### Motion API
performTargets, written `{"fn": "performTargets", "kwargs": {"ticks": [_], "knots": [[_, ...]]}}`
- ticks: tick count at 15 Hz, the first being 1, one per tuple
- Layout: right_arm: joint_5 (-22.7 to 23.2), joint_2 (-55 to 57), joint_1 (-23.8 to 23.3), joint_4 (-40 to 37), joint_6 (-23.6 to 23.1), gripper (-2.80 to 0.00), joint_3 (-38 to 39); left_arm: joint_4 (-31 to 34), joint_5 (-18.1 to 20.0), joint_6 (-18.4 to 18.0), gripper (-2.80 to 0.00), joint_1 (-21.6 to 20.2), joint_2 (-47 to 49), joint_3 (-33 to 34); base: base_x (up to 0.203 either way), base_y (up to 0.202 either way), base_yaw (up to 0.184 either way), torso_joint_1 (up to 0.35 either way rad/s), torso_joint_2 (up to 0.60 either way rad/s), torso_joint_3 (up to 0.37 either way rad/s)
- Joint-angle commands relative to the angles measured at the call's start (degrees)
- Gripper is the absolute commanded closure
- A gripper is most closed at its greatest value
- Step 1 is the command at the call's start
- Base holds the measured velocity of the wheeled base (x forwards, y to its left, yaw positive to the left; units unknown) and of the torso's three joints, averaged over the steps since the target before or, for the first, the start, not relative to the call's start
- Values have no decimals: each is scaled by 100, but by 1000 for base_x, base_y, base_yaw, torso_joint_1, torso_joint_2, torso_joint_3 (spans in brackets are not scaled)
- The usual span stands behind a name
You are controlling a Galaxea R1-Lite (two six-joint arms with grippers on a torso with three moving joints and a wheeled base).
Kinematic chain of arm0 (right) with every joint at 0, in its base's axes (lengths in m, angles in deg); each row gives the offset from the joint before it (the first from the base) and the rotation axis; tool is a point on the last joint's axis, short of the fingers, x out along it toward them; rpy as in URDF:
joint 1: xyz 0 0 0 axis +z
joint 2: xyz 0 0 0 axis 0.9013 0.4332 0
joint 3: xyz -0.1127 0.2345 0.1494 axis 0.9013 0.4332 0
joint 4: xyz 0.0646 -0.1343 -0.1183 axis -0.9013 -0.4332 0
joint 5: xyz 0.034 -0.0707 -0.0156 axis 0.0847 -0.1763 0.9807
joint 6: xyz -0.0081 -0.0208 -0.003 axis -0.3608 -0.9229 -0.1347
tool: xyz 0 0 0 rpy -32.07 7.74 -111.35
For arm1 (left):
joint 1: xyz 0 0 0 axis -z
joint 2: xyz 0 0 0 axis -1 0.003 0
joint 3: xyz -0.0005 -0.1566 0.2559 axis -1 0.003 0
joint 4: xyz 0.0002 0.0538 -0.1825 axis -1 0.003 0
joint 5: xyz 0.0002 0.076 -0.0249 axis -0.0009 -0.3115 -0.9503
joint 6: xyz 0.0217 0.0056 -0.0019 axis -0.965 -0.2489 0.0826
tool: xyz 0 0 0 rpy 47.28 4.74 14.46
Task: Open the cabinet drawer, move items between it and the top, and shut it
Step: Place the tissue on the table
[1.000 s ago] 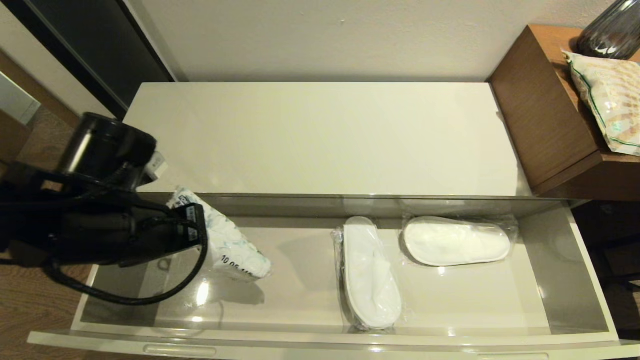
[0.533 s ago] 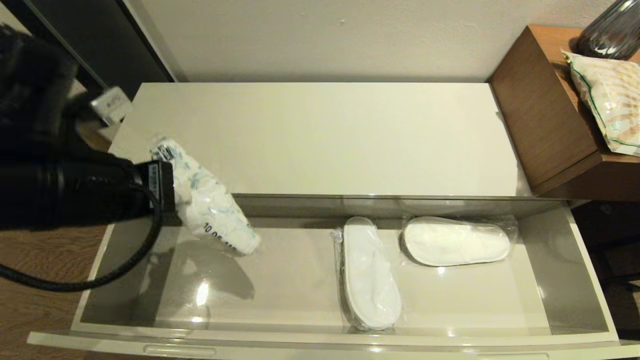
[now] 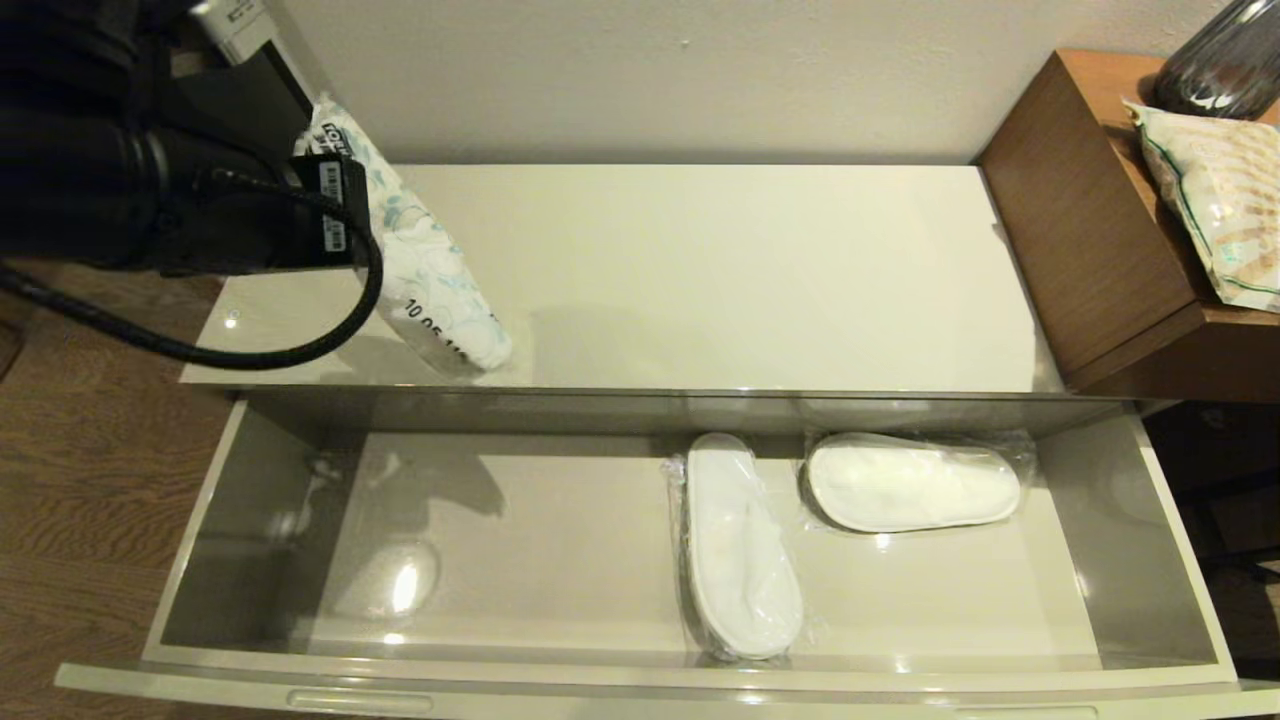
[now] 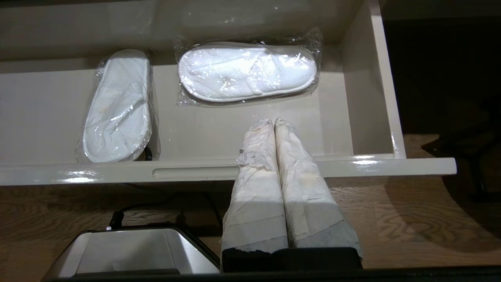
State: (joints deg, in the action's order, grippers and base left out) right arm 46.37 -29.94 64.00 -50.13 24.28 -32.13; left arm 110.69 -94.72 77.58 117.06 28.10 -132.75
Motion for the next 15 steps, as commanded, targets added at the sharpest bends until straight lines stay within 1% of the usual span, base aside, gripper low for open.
{"fn": "performTargets", "kwargs": {"ticks": [1, 2, 4, 5, 6, 7, 8, 10, 11, 12, 13, 15], "knots": [[1, -1, -2, 2, 0, 0, 1, 9, -319, -15, 0, -315, 396, -241, 0, 0, 0, 0, 0, 0], [1, -1, -2, 2, 0, 0, 1, 9, -450, -48, 0, -554, 590, -435, 0, 0, 0, 0, 0, 0], [1, 5, -2, 2, 0, 0, 4, 9, -677, -107, 0, -1166, 1279, -1075, 0, 0, 0, 0, 0, 0], [1, 7, -2, 2, 0, 0, 1, 9, -762, -122, 0, -1302, 1582, -1366, 0, 0, 0, 0, 0, 0], [1, 7, -2, 2, 0, 0, 1, 9, -853, -137, 0, -1401, 1741, -1565, 0, 0, 0, 0, 0, 0], [1, 7, -2, 2, 0, 0, 2, 8, -875, -143, 0, -1415, 1752, -1578, 0, 0, 0, 0, 0, 0], [1, 7, -2, 2, 0, 0, 9, -231, -1001, -298, 0, -1487, 1847, -1586, 0, 0, 0, 0, 0, 0], [1, -1, -2, 2, 0, 0, 1, -1278, -1432, -783, 0, -1674, 2514, -1588, 0, 0, 0, 0, 0, 0], [1, -1, -2, 2, 0, 0, 1, -1656, -1621, -971, 0, -1767, 2775, -1582, 0, 0, 0, 0, 0, 0], [1, 7, -2, 2, 0, 0, 1, -1857, -1833, -1088, 0, -1855, 2915, -1579, 0, 0, 0, 0, 0, 0], [1, 7, -2, 2, 0, 0, 1, -1872, -1911, -1109, 0, -1889, 2947, -1577, 0, 0, 0, 0, 0, 0], [1, 7, -2, 2, 0, 0, 1, -1872, -1911, -1109, 0, -1889, 2947, -1577, 0, 0, 0, 0, 0, 0]]}}
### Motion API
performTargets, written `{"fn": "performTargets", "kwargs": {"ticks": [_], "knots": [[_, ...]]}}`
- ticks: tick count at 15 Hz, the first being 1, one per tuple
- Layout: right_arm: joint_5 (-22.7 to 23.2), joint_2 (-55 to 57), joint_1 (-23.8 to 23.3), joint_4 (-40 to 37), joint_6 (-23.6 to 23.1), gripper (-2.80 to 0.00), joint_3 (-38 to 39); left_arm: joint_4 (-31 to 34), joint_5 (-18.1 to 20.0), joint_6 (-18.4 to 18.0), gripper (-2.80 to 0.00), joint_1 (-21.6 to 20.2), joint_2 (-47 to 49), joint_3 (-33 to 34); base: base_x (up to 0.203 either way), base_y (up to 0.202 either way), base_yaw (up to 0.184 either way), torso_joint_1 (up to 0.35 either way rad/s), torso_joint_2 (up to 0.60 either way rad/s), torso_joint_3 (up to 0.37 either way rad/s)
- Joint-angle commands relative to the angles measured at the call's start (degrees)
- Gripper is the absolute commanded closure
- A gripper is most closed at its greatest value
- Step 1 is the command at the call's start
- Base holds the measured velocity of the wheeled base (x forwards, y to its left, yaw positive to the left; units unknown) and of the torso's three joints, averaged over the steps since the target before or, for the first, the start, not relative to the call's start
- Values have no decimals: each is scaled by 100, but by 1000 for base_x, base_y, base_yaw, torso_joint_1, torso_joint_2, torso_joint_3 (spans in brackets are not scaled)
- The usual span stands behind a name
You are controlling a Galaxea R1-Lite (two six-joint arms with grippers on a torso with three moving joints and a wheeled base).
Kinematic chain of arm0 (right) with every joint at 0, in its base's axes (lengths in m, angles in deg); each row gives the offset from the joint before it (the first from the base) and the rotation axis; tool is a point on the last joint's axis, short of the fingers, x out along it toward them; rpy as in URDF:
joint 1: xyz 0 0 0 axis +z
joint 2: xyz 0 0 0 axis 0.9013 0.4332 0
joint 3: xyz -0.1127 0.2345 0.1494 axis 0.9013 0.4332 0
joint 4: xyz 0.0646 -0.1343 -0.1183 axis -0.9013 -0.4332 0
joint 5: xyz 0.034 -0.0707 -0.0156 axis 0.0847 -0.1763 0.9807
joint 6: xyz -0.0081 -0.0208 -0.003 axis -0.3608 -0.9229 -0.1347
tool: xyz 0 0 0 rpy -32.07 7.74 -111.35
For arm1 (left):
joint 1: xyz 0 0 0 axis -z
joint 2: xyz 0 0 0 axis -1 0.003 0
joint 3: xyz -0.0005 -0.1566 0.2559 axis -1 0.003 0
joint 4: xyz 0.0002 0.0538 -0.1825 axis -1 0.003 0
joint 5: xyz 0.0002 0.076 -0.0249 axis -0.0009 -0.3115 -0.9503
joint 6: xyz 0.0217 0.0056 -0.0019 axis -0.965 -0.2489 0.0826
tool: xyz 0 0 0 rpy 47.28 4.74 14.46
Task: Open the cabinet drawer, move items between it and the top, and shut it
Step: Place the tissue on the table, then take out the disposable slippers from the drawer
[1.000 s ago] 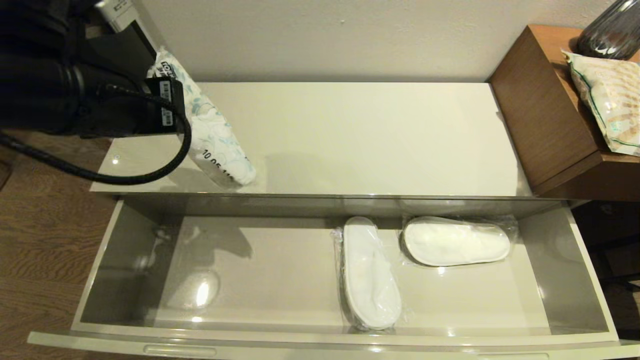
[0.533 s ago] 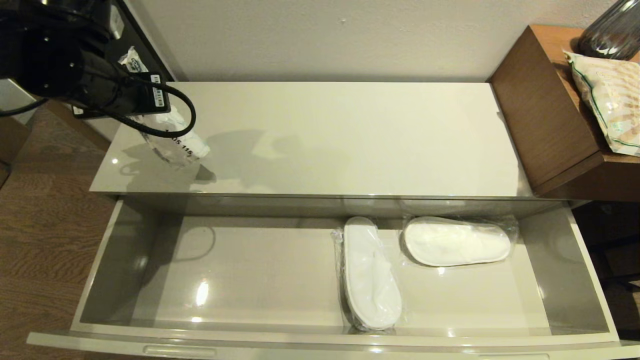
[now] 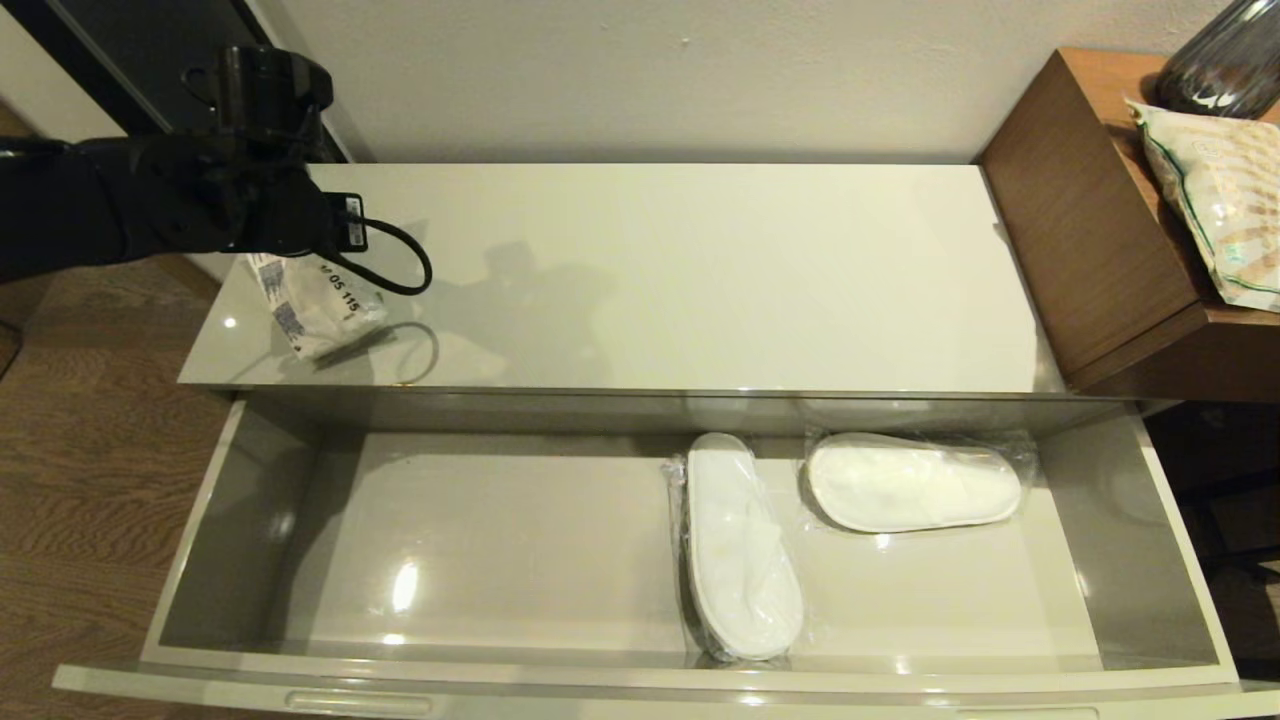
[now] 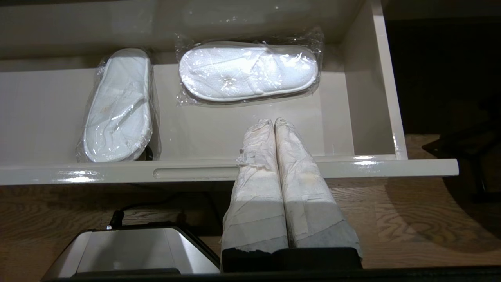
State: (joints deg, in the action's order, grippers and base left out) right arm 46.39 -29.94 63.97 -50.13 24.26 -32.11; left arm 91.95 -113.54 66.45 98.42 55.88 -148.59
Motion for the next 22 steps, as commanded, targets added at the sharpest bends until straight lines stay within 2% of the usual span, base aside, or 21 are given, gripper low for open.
{"fn": "performTargets", "kwargs": {"ticks": [1, 3, 4, 7, 9, 14, 16, 19, 20, 21, 22], "knots": [[-1, 7, 0, 2, 1, 0, -2, 2, -29, 5, 0, -24, 169, 6, 0, 0, 0, 0, 0, 0], [-1, -1, 0, 2, 1, 0, -2, 2, -221, 4, 0, -83, 308, 24, 0, 0, 0, 0, 0, 0], [-1, -1, 0, 2, 1, 0, -2, 2, -310, 5, -280, -112, 353, 33, 0, 0, 0, 0, 0, 0], [-1, -1, 0, 2, 1, 0, -2, 2, -310, 5, -280, -112, 353, 33, 0, 0, 0, 0, 0, 0], [-1, -1, 0, 2, 1, 0, -2, -324, -292, 5, -280, -68, 406, 33, 0, 0, 0, 0, 0, 0], [-1, -1, 0, 2, 1, 0, -2, -354, -261, -4, -280, 101, 282, 85, 0, 0, 0, 0, 0, 0], [-1, 1, 0, 2, 1, 0, 3, -308, -187, 15, -280, 459, -356, 529, 0, 0, 0, 0, 0, 0], [-1, -1, 0, 2, 1, 0, -2, -268, -53, 33, -280, 1175, -1664, 1990, 0, 0, 0, 0, 0, 0], [-1, -1, 0, 2, 1, 0, -2, -269, -30, 39, -196, 1379, -1992, 2485, 0, 0, 0, 0, 0, 0], [-1, 6, 0, 2, 1, 0, 6, -267, -15, 43, 0, 1561, -2232, 2785, 0, 0, 0, 0, 0, 0], [-1, 7, 0, 2, 1, 0, 7, -257, -9, 46, 0, 1722, -2511, 3176, 0, 0, 0, 0, 0, 0]]}}
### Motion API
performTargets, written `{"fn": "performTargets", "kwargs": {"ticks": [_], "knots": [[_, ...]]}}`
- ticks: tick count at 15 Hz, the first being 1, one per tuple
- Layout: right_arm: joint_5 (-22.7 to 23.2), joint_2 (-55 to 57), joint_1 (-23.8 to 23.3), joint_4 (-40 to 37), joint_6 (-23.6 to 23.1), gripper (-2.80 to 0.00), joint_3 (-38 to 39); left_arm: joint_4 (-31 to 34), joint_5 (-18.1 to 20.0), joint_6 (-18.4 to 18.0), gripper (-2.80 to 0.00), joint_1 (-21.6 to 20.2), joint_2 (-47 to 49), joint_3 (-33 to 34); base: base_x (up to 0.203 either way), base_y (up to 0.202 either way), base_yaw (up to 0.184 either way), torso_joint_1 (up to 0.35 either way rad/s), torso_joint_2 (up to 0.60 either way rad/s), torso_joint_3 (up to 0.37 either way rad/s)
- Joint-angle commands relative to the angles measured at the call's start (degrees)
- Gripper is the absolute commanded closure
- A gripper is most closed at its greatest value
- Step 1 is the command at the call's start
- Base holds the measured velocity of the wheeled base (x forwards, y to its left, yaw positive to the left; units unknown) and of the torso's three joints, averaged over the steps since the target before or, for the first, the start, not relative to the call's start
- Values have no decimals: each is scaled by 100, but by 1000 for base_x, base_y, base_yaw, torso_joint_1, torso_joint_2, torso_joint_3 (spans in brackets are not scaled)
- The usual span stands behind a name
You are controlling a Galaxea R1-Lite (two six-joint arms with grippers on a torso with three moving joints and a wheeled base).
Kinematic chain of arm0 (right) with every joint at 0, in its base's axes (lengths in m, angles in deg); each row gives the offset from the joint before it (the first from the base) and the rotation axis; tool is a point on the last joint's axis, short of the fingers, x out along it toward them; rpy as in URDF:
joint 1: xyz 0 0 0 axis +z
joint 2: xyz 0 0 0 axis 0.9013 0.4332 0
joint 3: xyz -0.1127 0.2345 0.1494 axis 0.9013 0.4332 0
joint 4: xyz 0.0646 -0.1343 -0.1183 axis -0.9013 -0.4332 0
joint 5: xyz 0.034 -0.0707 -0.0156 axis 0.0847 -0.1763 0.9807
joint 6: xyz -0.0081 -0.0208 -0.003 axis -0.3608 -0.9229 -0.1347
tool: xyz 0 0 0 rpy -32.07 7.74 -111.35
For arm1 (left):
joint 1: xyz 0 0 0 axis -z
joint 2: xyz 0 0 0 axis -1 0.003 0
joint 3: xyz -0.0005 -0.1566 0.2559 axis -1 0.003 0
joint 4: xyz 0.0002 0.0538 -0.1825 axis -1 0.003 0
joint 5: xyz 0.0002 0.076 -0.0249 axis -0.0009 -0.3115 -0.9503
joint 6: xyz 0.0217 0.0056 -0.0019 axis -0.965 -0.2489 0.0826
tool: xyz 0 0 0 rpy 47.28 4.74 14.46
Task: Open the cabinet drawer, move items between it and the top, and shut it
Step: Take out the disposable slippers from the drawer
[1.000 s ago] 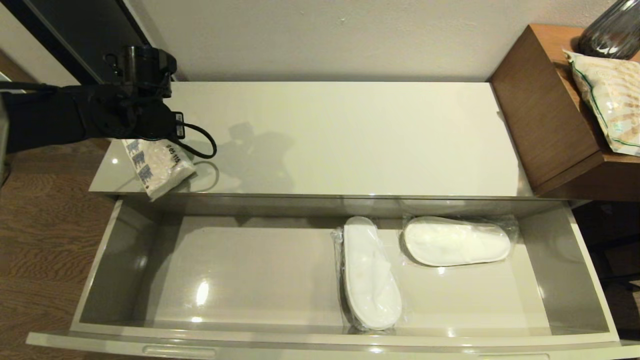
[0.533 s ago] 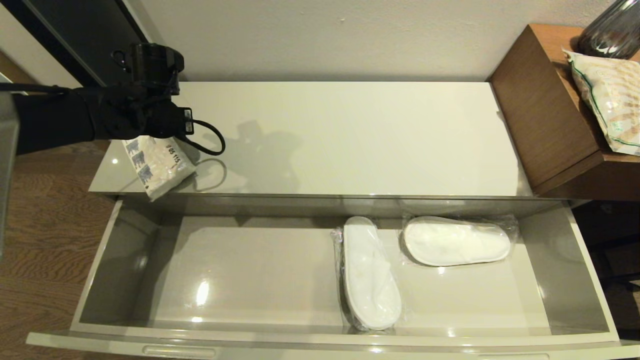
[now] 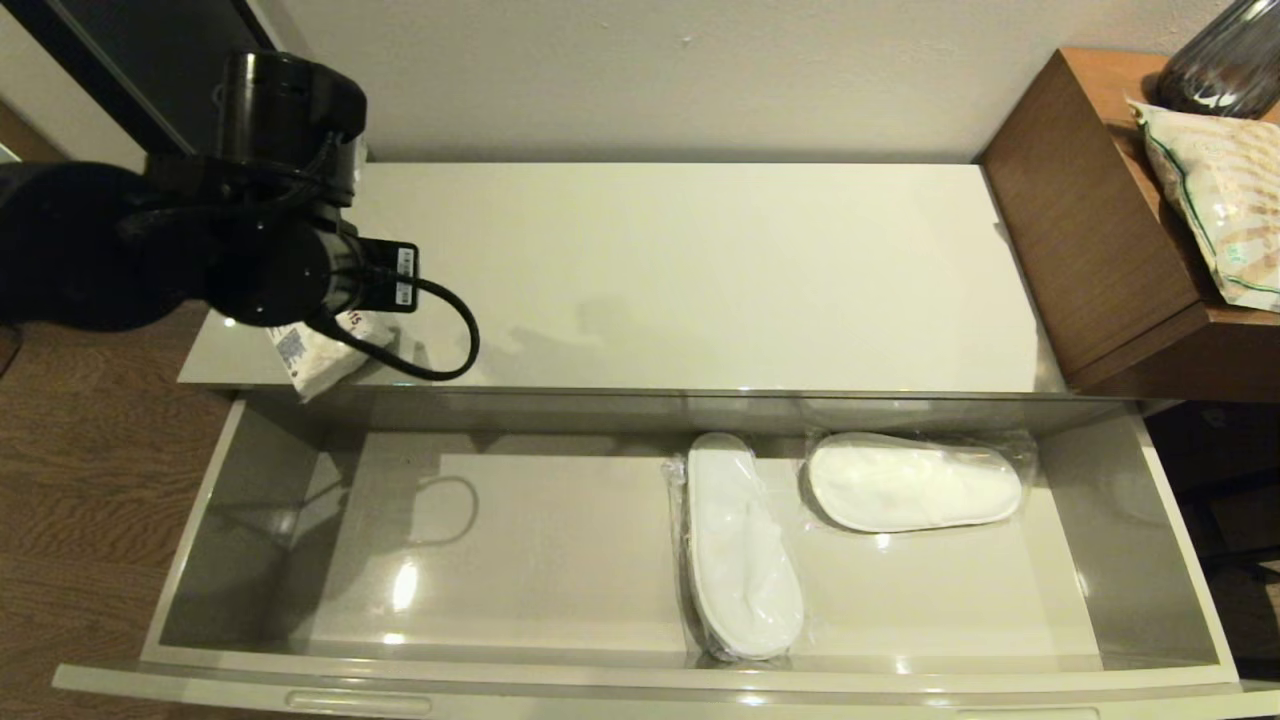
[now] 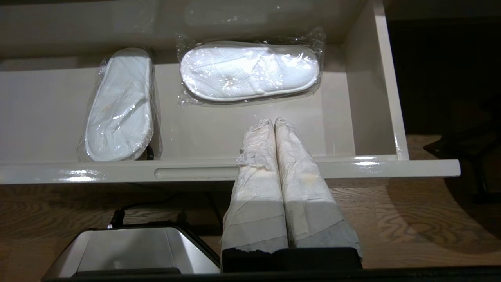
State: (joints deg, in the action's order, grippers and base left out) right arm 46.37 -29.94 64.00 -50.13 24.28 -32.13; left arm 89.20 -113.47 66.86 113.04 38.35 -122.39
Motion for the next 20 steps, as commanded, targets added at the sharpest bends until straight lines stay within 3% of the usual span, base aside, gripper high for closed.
{"fn": "performTargets", "kwargs": {"ticks": [1, 4, 7, 11, 15, 16, 17, 18, 19, 20], "knots": [[1, 7, -2, 2, 0, 0, 9, 27, -12, 7, 0, 412, -930, 771, 0, 0, 0, 0, 0, 0], [1, 7, -2, 2, 0, 0, 1, 60, -3, 59, 0, 771, -1424, 1622, 0, 0, 0, 0, 0, 0], [1, 7, -2, 2, 0, 0, 1, 66, -1, 69, 0, 807, -1453, 1658, 0, 0, 0, 0, 0, 0], [1, -1, -2, 2, 0, 0, 1, 550, 892, 220, 0, 822, -2263, 2827, 0, 0, 0, 0, 0, 0], [1, -1, -2, 2, 0, 0, 9, 705, 1078, 330, 0, 819, -2340, 2872, 0, 0, 0, 0, 0, 0], [1, -1, -2, 2, 0, 0, 9, 1174, 1602, 752, 0, 810, -2550, 2859, 0, 0, 0, 0, 0, 0], [1, -1, -2, 2, 0, 0, 9, 1716, 2584, 1209, 0, 800, -2901, 2846, 0, 0, 0, 0, 0, 0], [1, -1, -2, 2, 0, 0, 9, 2211, 3296, 1626, 0, 792, -3181, 2833, 0, 0, 0, 0, 0, 0], [1, -1, -2, 2, 0, 0, 9, 2522, 3607, 1927, 0, 782, -3306, 2820, 0, 0, 0, 0, 0, 0], [1, -1, -2, 2, 0, 0, 9, 2527, 3611, 1932, 0, 781, -3308, 2818, 0, 0, 0, 0, 0, 0]]}}
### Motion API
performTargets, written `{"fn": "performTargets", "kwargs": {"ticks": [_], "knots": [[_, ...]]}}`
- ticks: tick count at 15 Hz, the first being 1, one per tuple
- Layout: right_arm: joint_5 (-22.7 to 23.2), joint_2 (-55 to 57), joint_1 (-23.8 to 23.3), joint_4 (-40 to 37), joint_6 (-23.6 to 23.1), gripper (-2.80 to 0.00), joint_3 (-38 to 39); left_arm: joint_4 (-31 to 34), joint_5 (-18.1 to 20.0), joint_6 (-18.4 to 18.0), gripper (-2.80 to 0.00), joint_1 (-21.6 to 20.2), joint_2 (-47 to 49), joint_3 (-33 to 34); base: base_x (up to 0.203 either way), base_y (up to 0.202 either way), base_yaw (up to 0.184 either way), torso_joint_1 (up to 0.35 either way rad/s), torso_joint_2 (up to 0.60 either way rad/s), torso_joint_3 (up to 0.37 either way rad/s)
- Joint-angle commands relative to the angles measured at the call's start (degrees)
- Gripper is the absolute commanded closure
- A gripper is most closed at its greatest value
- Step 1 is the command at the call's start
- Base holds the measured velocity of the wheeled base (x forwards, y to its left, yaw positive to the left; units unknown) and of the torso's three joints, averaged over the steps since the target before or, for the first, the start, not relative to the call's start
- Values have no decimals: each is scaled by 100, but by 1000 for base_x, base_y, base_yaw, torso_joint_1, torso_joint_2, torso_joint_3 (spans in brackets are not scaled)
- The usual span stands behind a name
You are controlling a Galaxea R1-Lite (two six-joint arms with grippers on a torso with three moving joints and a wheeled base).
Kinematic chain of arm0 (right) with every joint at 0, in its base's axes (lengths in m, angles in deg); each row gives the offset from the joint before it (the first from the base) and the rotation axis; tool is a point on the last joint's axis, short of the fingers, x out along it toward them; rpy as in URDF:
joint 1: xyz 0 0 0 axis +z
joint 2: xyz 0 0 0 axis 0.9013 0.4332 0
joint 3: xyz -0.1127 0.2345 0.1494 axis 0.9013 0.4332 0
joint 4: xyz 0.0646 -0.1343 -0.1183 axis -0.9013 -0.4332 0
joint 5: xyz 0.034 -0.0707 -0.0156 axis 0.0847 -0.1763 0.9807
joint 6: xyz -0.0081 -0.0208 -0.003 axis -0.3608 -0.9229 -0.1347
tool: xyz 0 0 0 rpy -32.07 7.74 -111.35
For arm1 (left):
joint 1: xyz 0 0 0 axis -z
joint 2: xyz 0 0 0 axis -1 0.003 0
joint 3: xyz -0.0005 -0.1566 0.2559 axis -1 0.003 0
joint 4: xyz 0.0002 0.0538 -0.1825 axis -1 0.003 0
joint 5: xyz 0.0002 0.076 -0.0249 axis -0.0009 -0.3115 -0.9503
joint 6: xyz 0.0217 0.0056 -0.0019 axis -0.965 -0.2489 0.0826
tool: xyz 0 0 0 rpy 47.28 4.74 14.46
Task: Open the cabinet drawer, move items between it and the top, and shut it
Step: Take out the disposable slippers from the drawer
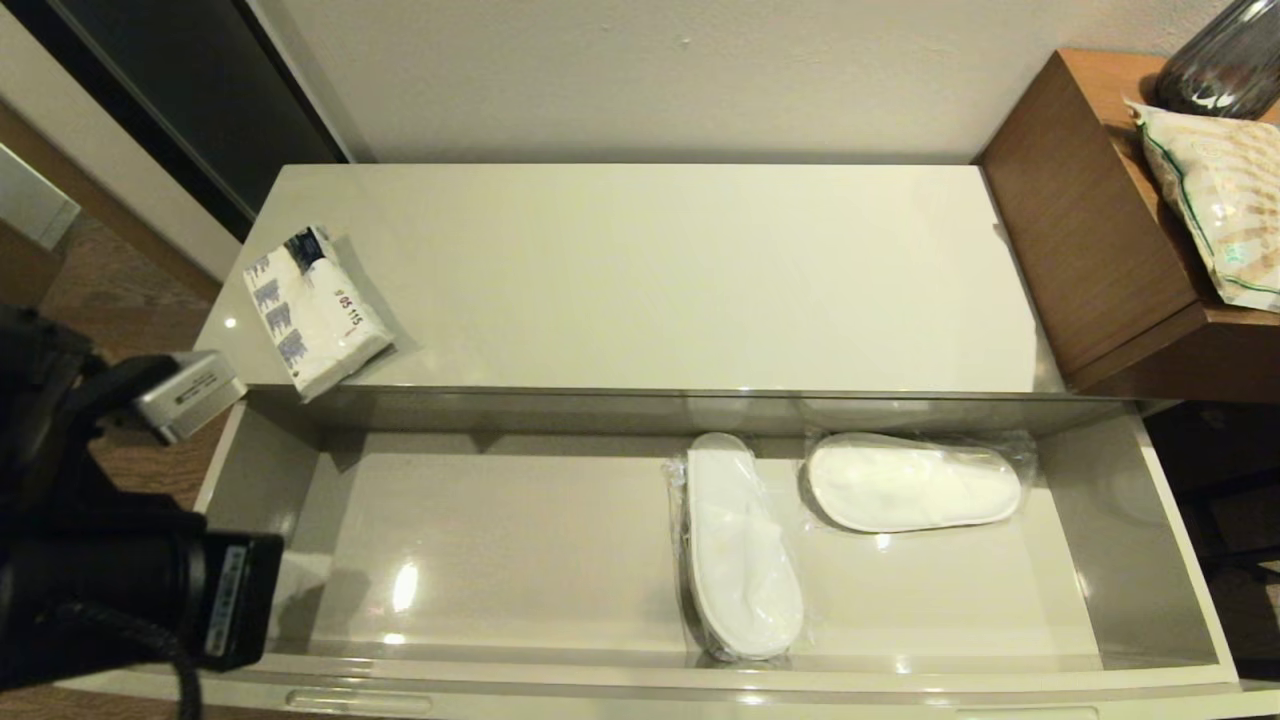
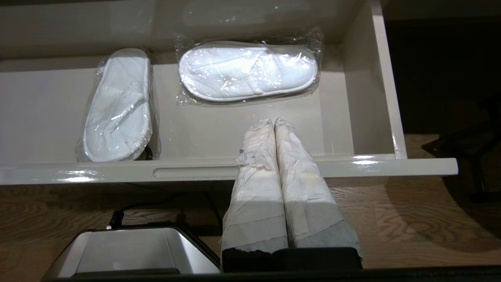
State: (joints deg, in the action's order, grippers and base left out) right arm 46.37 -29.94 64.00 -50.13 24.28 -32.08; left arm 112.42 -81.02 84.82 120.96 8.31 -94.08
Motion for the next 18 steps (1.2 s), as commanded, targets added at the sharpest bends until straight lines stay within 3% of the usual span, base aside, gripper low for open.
{"fn": "performTargets", "kwargs": {"ticks": [1, 5, 10, 12, 17, 18], "knots": [[1, -1, -2, 2, 0, 0, 5, 205, 367, 136, 0, -11, -304, -13, 0, 0, 0, 0, 0, 0], [1, -1, -2, 2, 0, 0, -4, 423, 528, 200, 0, -405, -1141, 408, 0, 0, 0, 0, 0, 0], [1, 5, -2, 2, 0, 0, -4, 439, 576, 205, 0, -440, -1169, 443, 0, 0, 0, 0, 0, 0], [1, -1, -2, 2, 0, 0, -4, 419, 1084, 199, 0, -739, -1376, 821, 0, 0, 0, 0, 0, 0], [1, 7, -2, 2, 0, 0, -4, 414, 1130, 207, 0, -793, -1420, 861, 0, 0, 0, 0, 0, 0], [1, 7, -2, 2, 0, 0, -4, 412, 1174, 222, 0, -1060, -1536, 924, 0, 0, 0, 0, 0, 0]]}}
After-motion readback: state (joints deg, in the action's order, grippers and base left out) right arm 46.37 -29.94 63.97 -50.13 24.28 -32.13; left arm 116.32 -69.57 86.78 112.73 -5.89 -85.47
